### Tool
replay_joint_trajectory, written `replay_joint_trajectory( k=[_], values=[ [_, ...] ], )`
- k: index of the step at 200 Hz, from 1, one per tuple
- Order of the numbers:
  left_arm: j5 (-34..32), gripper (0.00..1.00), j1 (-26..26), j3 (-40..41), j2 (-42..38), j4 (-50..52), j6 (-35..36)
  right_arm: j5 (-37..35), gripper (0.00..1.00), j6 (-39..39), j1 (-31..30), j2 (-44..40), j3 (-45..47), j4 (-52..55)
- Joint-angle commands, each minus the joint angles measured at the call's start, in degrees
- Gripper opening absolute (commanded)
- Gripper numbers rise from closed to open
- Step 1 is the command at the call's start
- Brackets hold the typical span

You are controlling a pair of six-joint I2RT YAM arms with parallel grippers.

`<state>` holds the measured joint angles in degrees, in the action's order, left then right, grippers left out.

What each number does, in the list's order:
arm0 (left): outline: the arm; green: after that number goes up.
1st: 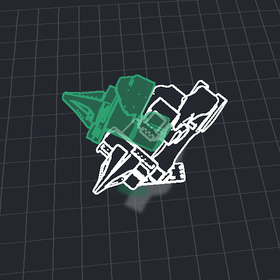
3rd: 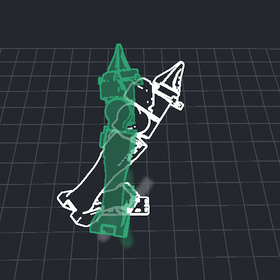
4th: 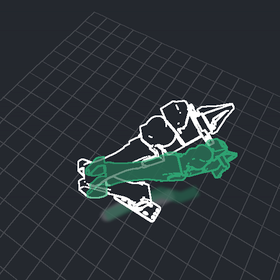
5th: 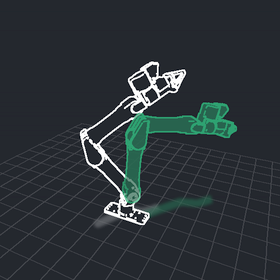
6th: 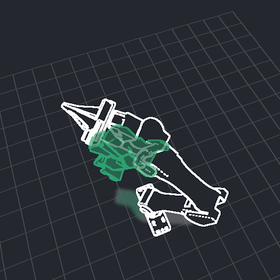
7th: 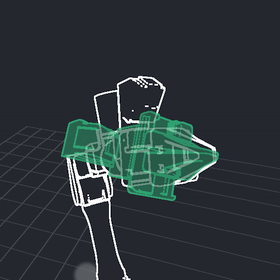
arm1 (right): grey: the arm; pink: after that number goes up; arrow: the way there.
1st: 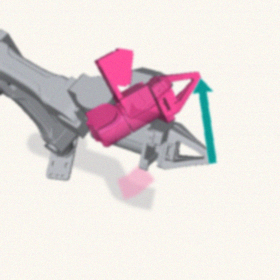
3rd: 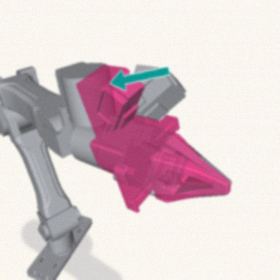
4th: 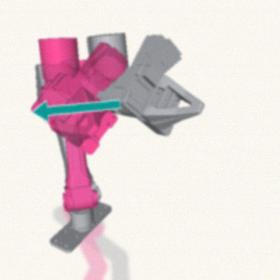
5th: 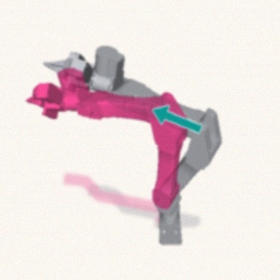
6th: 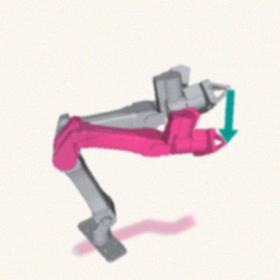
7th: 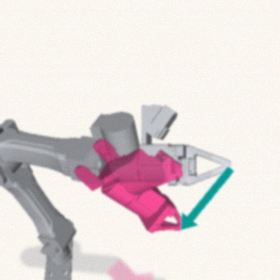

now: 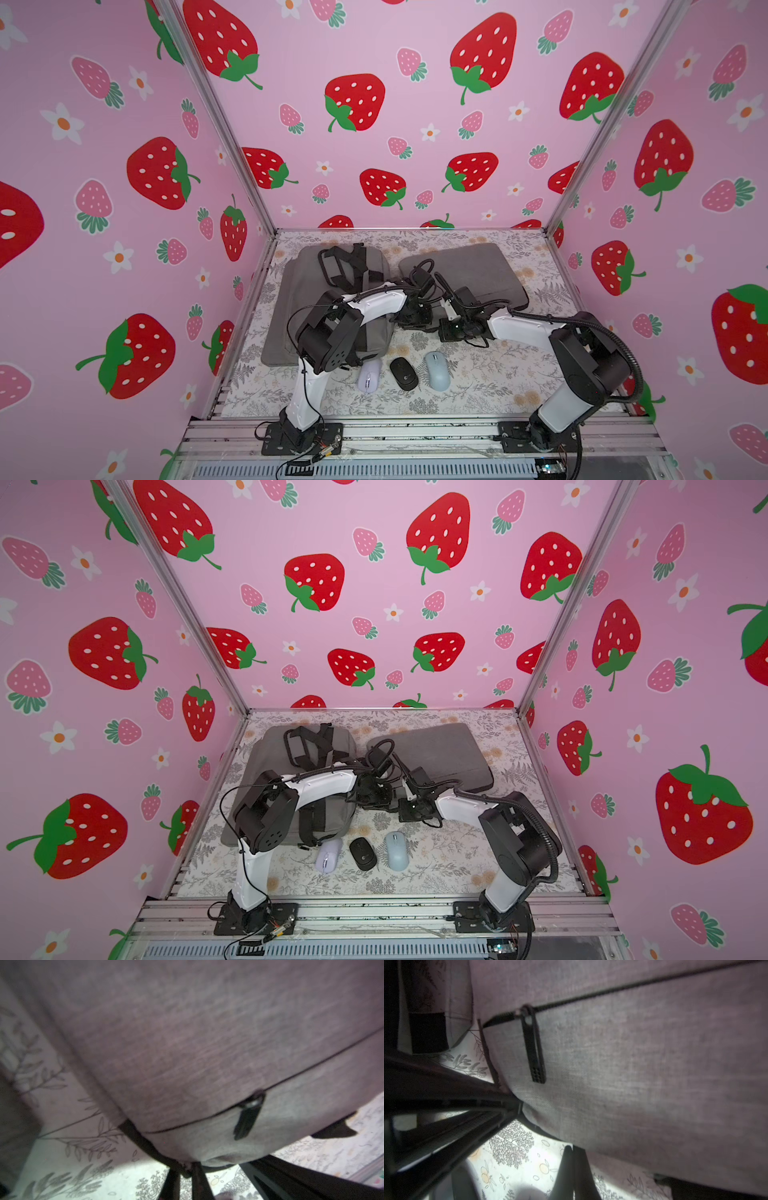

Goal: Put the mouse into the laptop bag
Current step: Unzip the zipper on the zippered laptop bag.

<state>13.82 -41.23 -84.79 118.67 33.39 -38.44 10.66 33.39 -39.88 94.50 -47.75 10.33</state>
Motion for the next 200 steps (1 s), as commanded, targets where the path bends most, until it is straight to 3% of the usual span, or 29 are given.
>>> replay_joint_trajectory(
  k=[1, 63, 108, 200],
  values=[
    [-2.2, 0.0, 0.7, -1.2, 0.6, 0.4, -0.4, -0.8, 0.0, 0.4, 3.1, -2.8, 3.0, 2.9],
    [-2.1, 0.0, 4.9, 3.5, -3.1, -1.1, 0.6, -6.1, 0.0, -6.4, 20.5, -11.0, 7.2, 13.9],
    [-1.3, 0.0, 5.5, 3.7, -4.1, -1.4, 1.2, -5.3, 0.0, -9.0, 34.2, -13.2, 6.6, 15.2],
    [0.0, 0.0, 5.4, 5.2, -4.0, -2.8, 0.9, 1.4, 0.0, -9.4, 58.6, -5.3, -0.9, 13.7]
  ],
)
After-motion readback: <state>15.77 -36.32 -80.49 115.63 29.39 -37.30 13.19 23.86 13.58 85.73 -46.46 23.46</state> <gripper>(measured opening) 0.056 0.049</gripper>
